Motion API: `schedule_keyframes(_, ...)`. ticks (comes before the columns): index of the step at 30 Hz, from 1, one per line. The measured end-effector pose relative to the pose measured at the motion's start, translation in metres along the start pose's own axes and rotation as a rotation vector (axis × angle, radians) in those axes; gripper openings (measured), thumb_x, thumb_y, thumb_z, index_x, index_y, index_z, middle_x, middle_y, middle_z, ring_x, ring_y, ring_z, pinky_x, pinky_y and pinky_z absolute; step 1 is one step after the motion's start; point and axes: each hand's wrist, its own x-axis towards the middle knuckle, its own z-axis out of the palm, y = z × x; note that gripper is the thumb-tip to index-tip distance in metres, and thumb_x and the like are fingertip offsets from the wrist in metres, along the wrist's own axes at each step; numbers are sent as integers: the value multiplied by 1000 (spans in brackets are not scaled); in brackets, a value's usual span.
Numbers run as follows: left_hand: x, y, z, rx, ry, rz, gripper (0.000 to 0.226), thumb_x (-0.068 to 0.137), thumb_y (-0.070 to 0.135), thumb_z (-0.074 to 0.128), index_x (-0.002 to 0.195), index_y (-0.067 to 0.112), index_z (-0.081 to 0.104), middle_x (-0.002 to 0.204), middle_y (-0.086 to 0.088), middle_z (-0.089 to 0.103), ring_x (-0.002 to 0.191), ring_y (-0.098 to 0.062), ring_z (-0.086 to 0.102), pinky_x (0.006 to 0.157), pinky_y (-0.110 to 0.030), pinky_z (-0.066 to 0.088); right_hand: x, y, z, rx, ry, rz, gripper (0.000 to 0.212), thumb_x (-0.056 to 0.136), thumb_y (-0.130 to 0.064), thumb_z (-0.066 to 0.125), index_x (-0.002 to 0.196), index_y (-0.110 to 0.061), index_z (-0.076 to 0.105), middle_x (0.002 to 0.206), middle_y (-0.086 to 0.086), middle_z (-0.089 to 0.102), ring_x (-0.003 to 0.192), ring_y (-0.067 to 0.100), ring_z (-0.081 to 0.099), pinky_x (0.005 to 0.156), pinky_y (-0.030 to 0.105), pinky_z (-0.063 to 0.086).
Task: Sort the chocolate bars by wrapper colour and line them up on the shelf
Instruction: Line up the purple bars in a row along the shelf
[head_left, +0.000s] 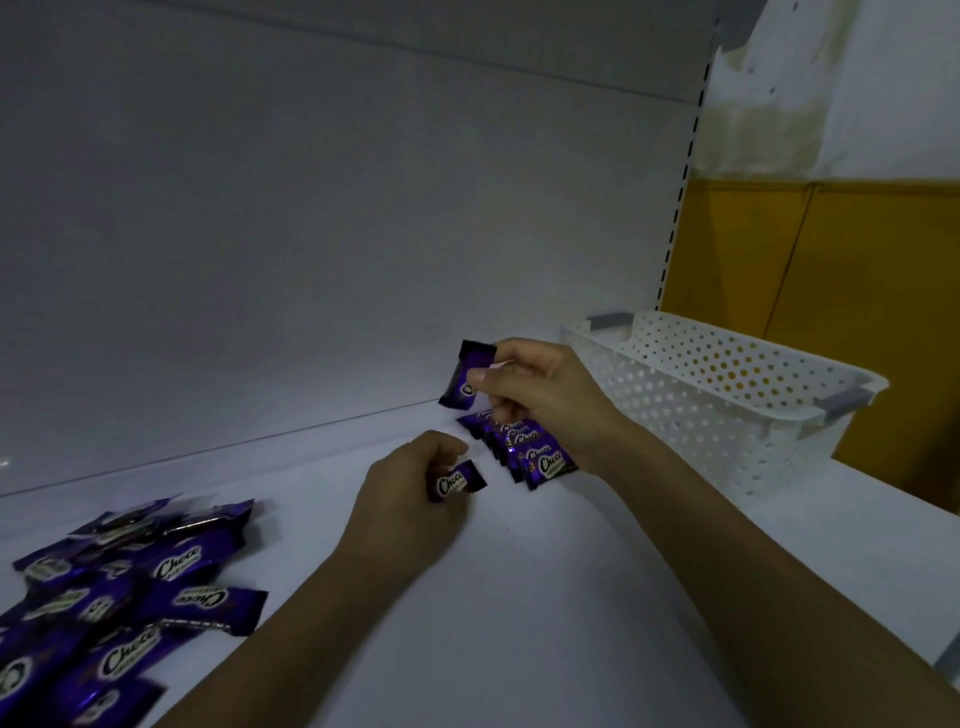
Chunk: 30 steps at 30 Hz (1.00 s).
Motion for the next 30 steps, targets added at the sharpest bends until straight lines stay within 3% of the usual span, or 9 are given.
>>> schedule_keyframes(5,-1,0,0,-81,49,-51,30,93,12,56,118,28,55,97,13,63,85,-4,60,62,-3,39,2,-6,-2,149,-6,59,13,92,-23,57,92,-14,67,88,5,75,72,20,71,65,22,55)
schedule_keyframes(7,-2,-1,0,-127,48,-89,39,93,11,55,127,28,47,98,15,58,83,0,58,61,-5,39,0,-4,-1,97,20,48,4,88,-14,65,91,-14,64,87,6,74,70,17,71,64,22,56)
schedule_keyframes(9,0,-2,1,-149,78,-119,47,92,9,57,134,23,44,106,9,56,87,-5,58,66,-8,42,0,-2,0,62,39,53,15,84,-4,68,92,-13,59,84,7,74,66,15,70,64,25,57)
schedule_keyframes(12,4,-2,0,-152,127,-166,46,89,8,62,132,17,51,119,-4,57,102,-22,59,90,-35,50,1,-9,-3,-65,43,-15,19,82,2,67,91,-14,63,79,1,71,63,7,66,59,20,53)
schedule_keyframes(14,5,-3,-2,-227,137,-183,39,86,6,65,123,17,58,113,-6,61,96,-26,61,89,-44,51,-2,-16,-6,-143,7,-52,19,80,3,68,88,-14,67,79,-2,70,62,-1,62,58,12,47)
schedule_keyframes(17,6,-4,-5,-298,153,-180,28,83,4,67,104,22,61,97,-1,66,81,-23,61,77,-40,54,-19,-12,-21,-149,-14,-31,19,82,3,67,94,-12,69,75,-9,67,61,-5,61,52,8,43)
schedule_keyframes(20,8,-2,-5,-325,162,-149,26,81,4,69,94,24,58,87,3,66,71,-14,61,61,-21,48,-43,5,-41,-109,101,41,22,84,8,61,105,2,65,74,0,64,54,-5,58,48,9,41)
schedule_keyframes(25,2,-1,-2,-458,105,-181,42,80,3,73,111,24,56,93,3,69,70,-17,67,60,-30,52,-68,32,-49,-152,163,117,12,81,12,62,89,4,66,67,6,64,54,-1,55,51,9,40)
schedule_keyframes(30,0,0,0,-449,86,-163,38,80,2,72,111,20,59,92,-3,71,65,-12,68,62,-23,52,-66,42,-58,-420,123,99,11,83,1,67,89,-7,72,86,16,71,74,12,61,68,18,45)
